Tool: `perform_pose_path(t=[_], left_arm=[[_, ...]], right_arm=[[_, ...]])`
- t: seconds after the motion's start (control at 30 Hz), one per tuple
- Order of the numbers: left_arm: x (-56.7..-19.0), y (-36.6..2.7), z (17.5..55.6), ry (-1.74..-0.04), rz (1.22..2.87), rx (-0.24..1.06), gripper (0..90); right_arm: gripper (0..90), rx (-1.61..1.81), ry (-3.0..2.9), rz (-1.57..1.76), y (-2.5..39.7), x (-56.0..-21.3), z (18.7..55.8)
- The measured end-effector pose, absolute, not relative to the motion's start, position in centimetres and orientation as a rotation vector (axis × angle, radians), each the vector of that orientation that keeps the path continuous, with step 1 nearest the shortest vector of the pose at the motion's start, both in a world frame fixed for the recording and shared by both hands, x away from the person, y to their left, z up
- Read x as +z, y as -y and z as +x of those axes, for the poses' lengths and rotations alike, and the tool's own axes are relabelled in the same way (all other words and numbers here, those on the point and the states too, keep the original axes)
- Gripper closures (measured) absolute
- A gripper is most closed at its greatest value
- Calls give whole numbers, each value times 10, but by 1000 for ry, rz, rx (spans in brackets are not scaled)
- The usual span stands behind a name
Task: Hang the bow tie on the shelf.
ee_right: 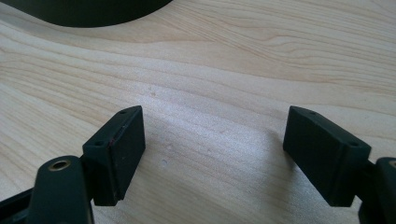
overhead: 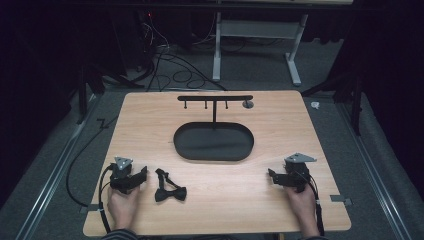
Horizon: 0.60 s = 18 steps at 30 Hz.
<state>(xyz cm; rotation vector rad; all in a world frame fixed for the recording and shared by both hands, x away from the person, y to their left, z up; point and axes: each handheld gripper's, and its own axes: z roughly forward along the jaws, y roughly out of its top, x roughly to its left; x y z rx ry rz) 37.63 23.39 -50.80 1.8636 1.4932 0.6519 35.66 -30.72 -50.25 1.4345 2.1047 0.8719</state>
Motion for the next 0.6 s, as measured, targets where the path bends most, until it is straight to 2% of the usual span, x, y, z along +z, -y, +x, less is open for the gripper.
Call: perform_pose_path(t=[0.6], left_arm=[[-508, -234, 376, -1489, 1868, 642, 352]], right_arm=[[219, 870, -2107, 1430, 307, -502, 357]])
